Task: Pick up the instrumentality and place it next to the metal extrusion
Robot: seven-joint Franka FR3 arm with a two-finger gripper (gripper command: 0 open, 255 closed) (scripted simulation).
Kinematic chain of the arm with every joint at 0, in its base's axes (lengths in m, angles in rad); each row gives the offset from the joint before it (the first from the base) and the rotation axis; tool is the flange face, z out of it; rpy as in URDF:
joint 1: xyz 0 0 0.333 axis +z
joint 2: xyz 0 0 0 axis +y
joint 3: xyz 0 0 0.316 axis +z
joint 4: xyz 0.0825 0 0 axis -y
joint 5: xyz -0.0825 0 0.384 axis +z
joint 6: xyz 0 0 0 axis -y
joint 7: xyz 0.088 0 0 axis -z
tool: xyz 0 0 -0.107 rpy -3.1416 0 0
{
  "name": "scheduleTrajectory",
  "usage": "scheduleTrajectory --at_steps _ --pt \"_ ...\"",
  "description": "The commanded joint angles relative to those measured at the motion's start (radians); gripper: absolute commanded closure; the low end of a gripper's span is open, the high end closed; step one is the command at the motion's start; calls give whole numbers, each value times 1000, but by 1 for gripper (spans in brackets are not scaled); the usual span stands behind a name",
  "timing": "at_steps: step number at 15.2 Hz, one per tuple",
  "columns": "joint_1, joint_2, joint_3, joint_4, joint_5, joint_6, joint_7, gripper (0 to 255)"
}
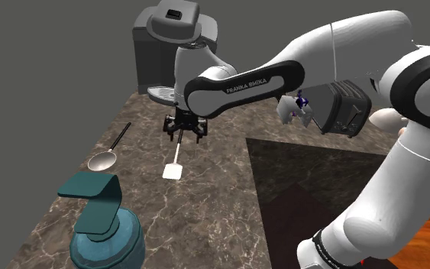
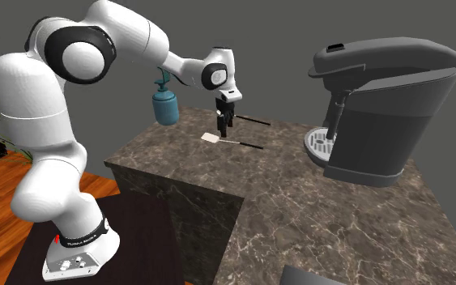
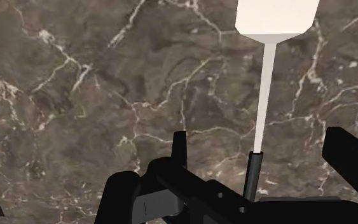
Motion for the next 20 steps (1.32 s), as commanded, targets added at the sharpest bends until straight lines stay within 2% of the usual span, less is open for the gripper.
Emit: scheduleTrajectory --at_steps 1,9,17,18,20 --pt "30 106 -11 93 -65 -4 83 0" --pt "45 170 -34 69 -106 76 113 0" --pt "45 170 -34 69 -106 76 113 0" --pt "45 170 -34 69 -106 76 113 255" --pt "45 170 -34 69 -106 76 113 255"
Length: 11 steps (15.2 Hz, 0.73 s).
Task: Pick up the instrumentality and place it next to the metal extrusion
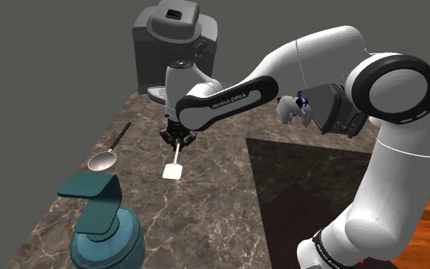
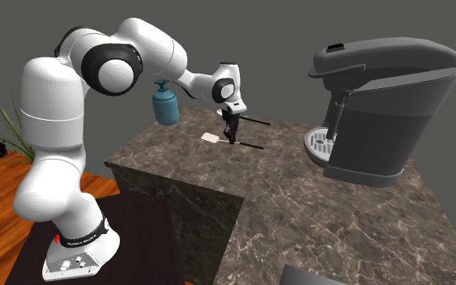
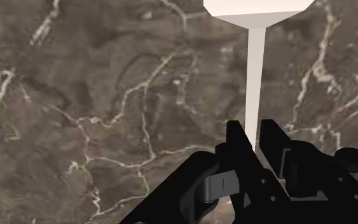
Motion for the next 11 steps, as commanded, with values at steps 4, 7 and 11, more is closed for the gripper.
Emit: scheduleTrajectory --at_steps 4,7,11 --pt "0 0 0 0 0 0 0 255" --pt "0 0 0 0 0 0 0 255" --pt "-6 -28 8 19 20 -43 -15 255"
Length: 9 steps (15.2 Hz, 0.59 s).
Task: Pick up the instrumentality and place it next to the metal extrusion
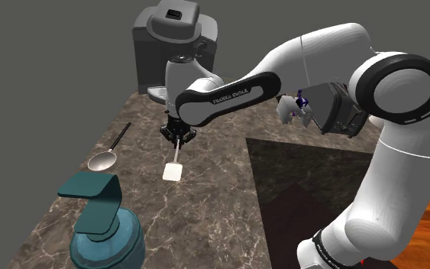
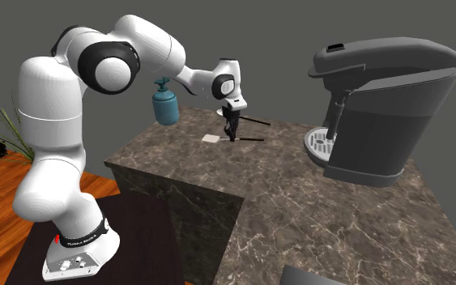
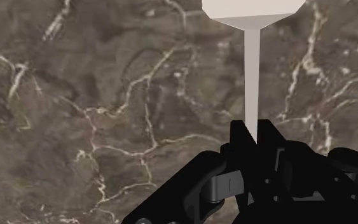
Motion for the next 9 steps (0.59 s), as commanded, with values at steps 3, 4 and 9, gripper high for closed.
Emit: scheduleTrajectory --at_steps 3,4,9 --pt "-5 -29 9 21 20 -46 -14 255" --pt "-6 -35 10 27 24 -57 -17 255" --pt "-10 -62 17 61 44 -115 -32 255"
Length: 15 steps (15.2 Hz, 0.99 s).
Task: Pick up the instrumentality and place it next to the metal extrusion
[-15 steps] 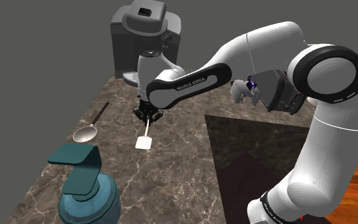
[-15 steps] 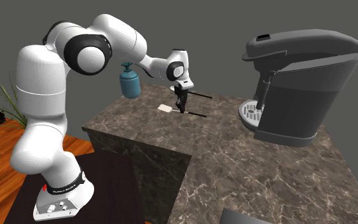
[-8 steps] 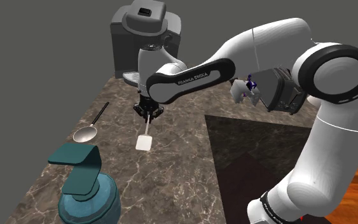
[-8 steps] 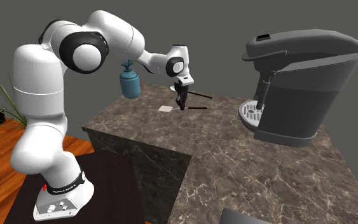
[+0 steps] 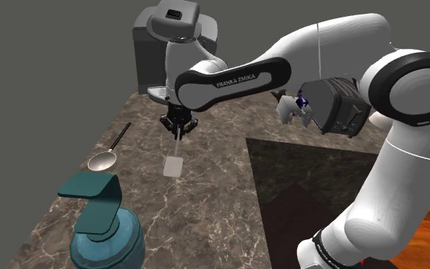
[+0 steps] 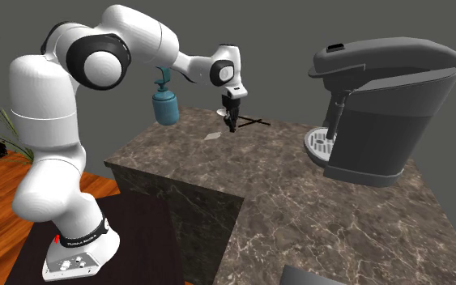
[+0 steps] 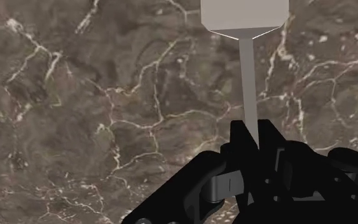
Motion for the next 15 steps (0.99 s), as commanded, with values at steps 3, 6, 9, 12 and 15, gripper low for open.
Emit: scheduleTrajectory --at_steps 3,6,9,12,15 --pt "-2 -18 5 32 14 -48 -10 255" --pt "-3 -31 8 58 23 -84 -18 255" --pt "-3 -41 10 86 30 -120 -24 255" --pt "-4 -49 12 116 37 -158 -30 255" --pt "-3 -56 14 148 42 -195 -36 255"
